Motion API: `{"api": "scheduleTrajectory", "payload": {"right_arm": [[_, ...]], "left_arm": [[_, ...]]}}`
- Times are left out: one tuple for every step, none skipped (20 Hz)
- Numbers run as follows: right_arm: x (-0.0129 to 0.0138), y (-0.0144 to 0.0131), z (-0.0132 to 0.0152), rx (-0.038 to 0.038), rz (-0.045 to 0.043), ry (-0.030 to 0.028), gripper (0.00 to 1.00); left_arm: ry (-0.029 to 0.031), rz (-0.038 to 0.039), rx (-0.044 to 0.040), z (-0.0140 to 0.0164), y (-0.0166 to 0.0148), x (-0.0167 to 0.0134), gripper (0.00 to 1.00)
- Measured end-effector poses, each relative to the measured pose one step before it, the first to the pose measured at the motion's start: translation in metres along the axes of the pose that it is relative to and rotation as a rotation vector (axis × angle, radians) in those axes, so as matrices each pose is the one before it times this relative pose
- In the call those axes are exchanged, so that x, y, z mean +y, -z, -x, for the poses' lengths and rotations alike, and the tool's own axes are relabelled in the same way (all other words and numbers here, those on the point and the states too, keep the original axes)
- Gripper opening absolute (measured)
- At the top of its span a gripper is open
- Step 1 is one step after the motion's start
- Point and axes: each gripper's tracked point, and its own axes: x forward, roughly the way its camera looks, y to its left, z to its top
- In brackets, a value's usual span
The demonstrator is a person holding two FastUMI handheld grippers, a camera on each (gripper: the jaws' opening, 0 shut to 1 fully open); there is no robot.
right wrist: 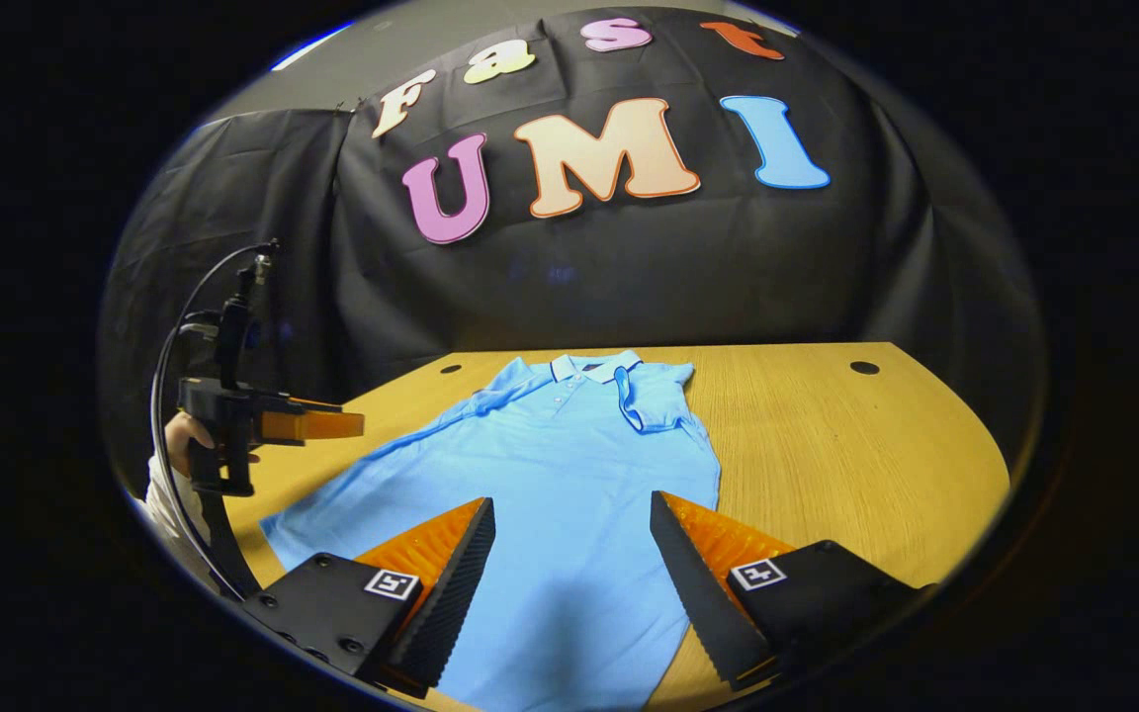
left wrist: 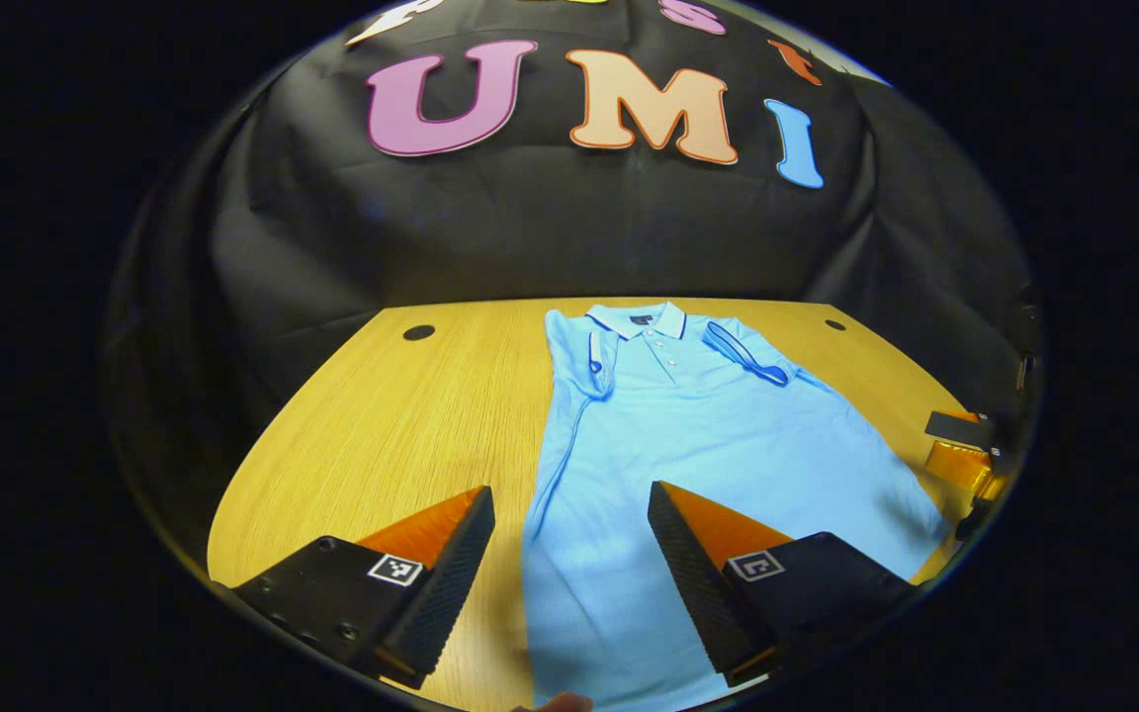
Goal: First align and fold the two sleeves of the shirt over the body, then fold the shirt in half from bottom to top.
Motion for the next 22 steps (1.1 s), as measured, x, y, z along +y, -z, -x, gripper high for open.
{"api": "scheduleTrajectory", "payload": {"right_arm": [[-0.00078, 0.00814, 0.00626, 0.01837, 0.01342, 0.01125, 0.98], [-0.00054, 0.00792, 0.00738, 0.01906, 0.01457, 0.01060, 0.98], [-0.00022, 0.00783, 0.00682, 0.01705, 0.01748, 0.01335, 0.94], [-0.00062, 0.00759, 0.00657, 0.01787, 0.01723, 0.01430, 0.98], [-0.00039, 0.00872, 0.00612, 0.02092, 0.01485, 0.01142, 0.98], [0.00160, 0.00870, 0.00578, 0.01795, 0.01337, 0.00394, 0.94], [0.00120, 0.00707, 0.00440, 0.01656, 0.01179, 0.00560, 0.98], [0.00127, 0.00663, 0.00403, 0.01423, 0.01141, 0.00548, 0.94], [0.00042, 0.00562, 0.00229, 0.01283, 0.00565, 0.00637, 0.98], [0.00019, 0.00474, 0.00215, 0.01264, -0.00026, 0.00145, 0.98], [0.00154, 0.00425, 0.00221, 0.01025, -0.00713, -0.00200, 0.98], [0.00326, 0.00296, 0.00213, 0.00813, -0.00864, -0.00517, 0.98], [0.00191, 0.00280, 0.00226, 0.00377, -0.00603, -0.00493, 0.98], [0.00089, 0.00355, 0.00320, 0.00447, -0.00124, 0.00007, 0.98], [0.00033, 0.00235, 0.00235, 0.00075, 0.00348, 0.00269, 0.98], [0.00007, 0.00331, 0.00263, -0.00086, 0.00480, 0.00295, 0.98], [-0.00029, 0.00372, 0.00130, 0.00232, 0.00214, 0.00494, 0.98], [-0.00049, 0.00451, 0.00084, 0.00522, 0.00035, 0.00494, 0.98], [-0.00108, 0.00356, 0.00054, 0.00410, 0.00125, 0.00734, 0.99], [0.00079, 0.00231, 0.00088, 0.00313, 0.00602, 0.00055, 0.99], [0.00049, 0.00000, 0.00088, -0.00022, -0.00233, 0.00261, 0.98], [-0.00043, 0.00016, 0.00119, -0.00162, -0.00124, 0.00072, 0.96]], "left_arm": [[-0.00431, 0.00561, 0.00004, 0.01241, 0.00867, 0.00279, 0.95], [-0.00696, 0.00134, 0.00224, 0.01065, 0.00821, 0.00340, 0.95], [0.00410, 0.00192, 0.00148, 0.00859, 0.00817, -0.00057, 0.95], [0.01098, 0.00848, 0.00622, 0.01021, 0.00842, -0.00298, 0.95], [0.01382, 0.01011, 0.01486, 0.00978, 0.01130, -0.00203, 0.95], [0.00908, 0.00609, 0.01236, 0.00833, 0.00997, -0.00258, 0.95], [0.00128, -0.00030, 0.00938, 0.00833, 0.00864, -0.00108, 0.95], [-0.00510, -0.01033, 0.00434, 0.00713, 0.00757, 0.00078, 0.95], [-0.00878, -0.01659, 0.00050, 0.00764, 0.00848, 0.00180, 0.95], [-0.00621, -0.01616, 0.00244, 0.00443, 0.00775, 0.00032, 0.95], [-0.00207, -0.01124, 0.00954, 0.00180, 0.00866, -0.00145, 0.96], [0.00078, -0.00585, 0.01120, 0.00150, 0.00858, -0.00210, 0.96], [0.00298, -0.00016, 0.00729, 0.00228, 0.00716, -0.00306, 0.95], [0.00606, 0.00473, 0.00387, 0.00217, 0.00485, -0.00263, 0.96], [0.00759, 0.00722, -0.00208, 0.00179, 0.00357, -0.00236, 0.96], [0.00580, 0.00913, -0.00179, -0.00103, 0.00302, -0.00170, 0.95], [0.00045, 0.01022, -0.00083, -0.00102, 0.00343, -0.00073, 0.95], [-0.00306, 0.00943, 0.00390, -0.00195, 0.00256, 0.00118, 0.95], [0.00013, 0.00291, 0.00094, 0.00067, 0.00235, -0.00055, 0.96], [-0.00702, -0.00133, 0.00256, -0.00062, 0.00207, 0.00115, 0.96], [-0.00591, -0.00362, 0.00767, -0.00187, 0.00352, 0.00002, 0.96], [-0.00987, -0.00841, 0.00582, 0.00026, 0.00203, 0.00109, 0.96]]}}
